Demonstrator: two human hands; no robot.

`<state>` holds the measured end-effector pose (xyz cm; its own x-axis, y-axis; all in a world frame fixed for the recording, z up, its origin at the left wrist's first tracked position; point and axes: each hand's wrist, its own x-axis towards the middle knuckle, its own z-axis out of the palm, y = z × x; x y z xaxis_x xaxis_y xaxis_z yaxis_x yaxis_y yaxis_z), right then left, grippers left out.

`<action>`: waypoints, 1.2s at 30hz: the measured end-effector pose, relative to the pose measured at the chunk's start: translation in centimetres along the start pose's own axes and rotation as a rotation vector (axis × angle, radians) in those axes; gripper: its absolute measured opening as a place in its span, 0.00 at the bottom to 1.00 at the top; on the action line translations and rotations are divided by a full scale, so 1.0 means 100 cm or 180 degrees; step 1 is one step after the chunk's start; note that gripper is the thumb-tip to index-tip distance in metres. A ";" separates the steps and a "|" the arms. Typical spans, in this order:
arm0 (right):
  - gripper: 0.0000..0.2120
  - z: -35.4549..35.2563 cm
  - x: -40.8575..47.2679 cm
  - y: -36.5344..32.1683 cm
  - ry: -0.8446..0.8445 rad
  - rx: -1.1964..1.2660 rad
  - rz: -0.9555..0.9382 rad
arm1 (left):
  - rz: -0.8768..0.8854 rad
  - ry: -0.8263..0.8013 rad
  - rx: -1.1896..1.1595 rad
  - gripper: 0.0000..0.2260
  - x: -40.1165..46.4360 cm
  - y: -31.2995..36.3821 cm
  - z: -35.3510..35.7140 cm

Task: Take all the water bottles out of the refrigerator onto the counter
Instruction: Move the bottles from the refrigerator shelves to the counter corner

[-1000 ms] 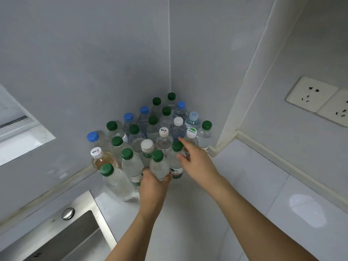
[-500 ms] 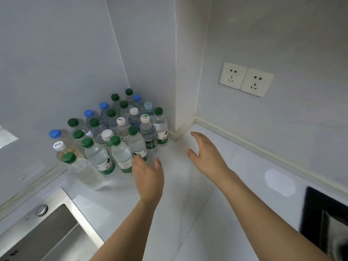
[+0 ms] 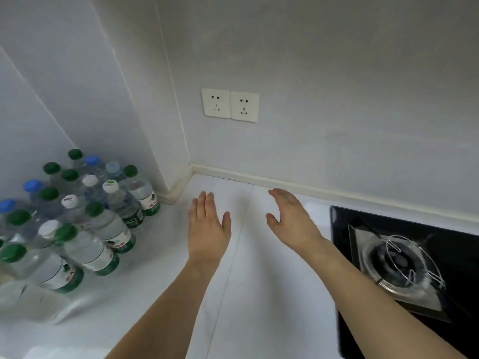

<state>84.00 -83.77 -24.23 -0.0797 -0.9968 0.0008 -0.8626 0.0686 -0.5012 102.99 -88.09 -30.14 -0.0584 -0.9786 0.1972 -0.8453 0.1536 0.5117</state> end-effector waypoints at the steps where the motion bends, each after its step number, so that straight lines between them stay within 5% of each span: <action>1: 0.28 -0.006 -0.006 0.009 0.0061 -0.0033 0.0099 | 0.0119 -0.0112 0.0034 0.28 0.003 0.008 0.006; 17: 0.28 -0.112 -0.135 0.106 0.0983 -0.0105 0.0988 | 0.1560 -0.0521 -0.0003 0.26 -0.030 0.177 0.038; 36: 0.27 -0.211 -0.410 0.230 0.1916 -0.0172 0.2007 | 0.3016 -0.0910 -0.0154 0.25 -0.234 0.405 0.072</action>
<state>56.90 -40.46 -17.54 -0.7873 -0.5826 0.2017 -0.5900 0.6172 -0.5206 66.25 -59.91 -20.06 -0.8306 -0.4435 0.3367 -0.3607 0.8892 0.2816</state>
